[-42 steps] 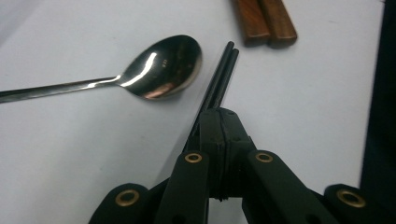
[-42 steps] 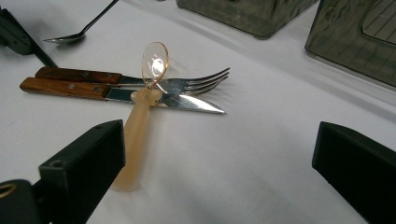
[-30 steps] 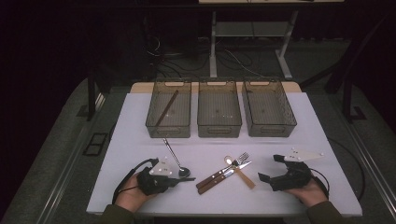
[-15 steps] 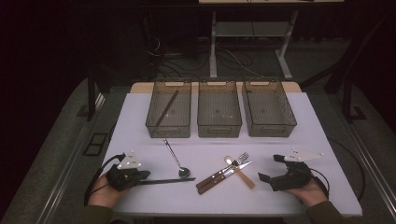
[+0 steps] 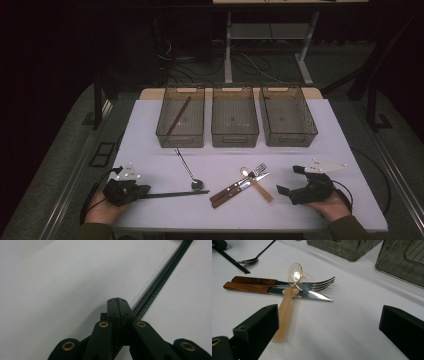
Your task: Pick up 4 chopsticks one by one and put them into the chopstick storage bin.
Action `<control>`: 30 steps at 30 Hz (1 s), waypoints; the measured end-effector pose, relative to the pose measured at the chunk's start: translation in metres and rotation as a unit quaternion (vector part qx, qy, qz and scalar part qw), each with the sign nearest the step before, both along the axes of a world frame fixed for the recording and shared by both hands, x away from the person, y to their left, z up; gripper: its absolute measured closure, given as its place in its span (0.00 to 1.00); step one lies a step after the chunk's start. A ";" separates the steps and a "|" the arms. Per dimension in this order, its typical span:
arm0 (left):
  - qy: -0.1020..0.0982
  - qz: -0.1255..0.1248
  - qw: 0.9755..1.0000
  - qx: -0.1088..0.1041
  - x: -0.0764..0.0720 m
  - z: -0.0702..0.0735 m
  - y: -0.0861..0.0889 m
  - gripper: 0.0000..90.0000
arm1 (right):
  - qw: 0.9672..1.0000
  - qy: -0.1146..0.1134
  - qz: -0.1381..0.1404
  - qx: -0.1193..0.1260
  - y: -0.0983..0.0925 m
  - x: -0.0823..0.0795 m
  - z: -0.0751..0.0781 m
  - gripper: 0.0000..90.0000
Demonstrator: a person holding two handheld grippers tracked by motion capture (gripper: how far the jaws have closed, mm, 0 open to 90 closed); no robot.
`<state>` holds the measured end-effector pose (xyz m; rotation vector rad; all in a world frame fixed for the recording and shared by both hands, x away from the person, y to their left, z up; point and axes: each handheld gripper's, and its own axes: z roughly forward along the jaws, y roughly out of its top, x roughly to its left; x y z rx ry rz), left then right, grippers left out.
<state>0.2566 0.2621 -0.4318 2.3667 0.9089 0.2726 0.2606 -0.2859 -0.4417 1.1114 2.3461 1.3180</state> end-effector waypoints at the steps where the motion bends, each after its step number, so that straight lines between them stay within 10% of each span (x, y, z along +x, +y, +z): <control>1: 0.001 0.001 1.000 -0.001 -0.001 0.000 0.000 0.99 | 1.000 0.000 0.000 0.000 0.000 0.000 0.000 0.03; 13: -0.008 -0.007 1.000 -0.018 -0.009 0.003 -0.004 0.93 | 1.000 0.001 -0.001 0.000 0.001 0.000 0.000 0.03; 30: -0.004 -0.132 0.991 -0.033 0.000 0.000 -0.082 0.73 | 1.000 0.005 -0.001 -0.002 0.001 0.001 -0.001 0.03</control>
